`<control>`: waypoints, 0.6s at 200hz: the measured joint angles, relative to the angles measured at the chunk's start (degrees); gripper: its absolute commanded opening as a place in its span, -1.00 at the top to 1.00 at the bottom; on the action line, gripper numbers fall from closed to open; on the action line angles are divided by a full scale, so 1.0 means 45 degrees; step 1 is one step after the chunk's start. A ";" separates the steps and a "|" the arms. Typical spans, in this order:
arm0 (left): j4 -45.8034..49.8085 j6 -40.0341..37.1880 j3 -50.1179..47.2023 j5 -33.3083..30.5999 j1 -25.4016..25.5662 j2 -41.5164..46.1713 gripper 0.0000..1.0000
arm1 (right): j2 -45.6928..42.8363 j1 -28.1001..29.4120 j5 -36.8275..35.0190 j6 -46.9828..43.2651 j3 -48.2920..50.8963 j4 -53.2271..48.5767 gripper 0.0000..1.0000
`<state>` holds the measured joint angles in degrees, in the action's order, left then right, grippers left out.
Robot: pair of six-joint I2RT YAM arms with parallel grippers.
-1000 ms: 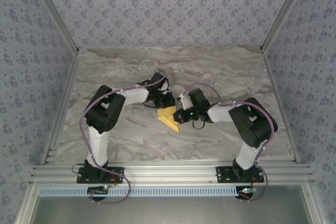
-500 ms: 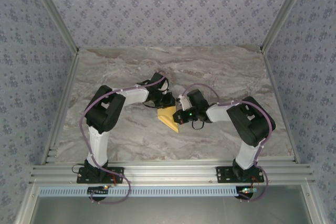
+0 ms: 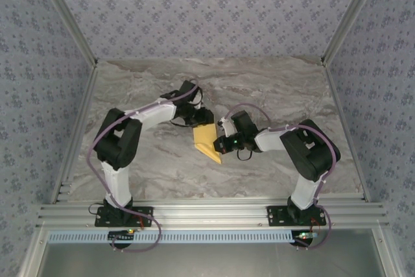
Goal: Fold a paper plane with a square sheet of paper (fold left side to right side)
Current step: Third fold the triangle at the center of the table.
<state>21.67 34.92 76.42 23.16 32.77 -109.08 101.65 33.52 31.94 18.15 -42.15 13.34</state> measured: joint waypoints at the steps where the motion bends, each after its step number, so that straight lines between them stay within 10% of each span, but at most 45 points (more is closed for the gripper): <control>1: 0.0010 -0.0005 0.0000 -0.0005 -0.0010 0.0034 0.27 | 0.0005 0.0000 0.0005 0.0000 0.0005 0.0000 1.00; 120: -0.3779 0.1749 -0.5974 0.0340 0.1141 0.3225 0.73 | 0.0005 0.0024 0.0000 -0.0253 0.0000 -0.0010 1.00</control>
<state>4.67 42.78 49.54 24.69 37.91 -94.56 101.67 33.63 31.94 17.02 -42.15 13.30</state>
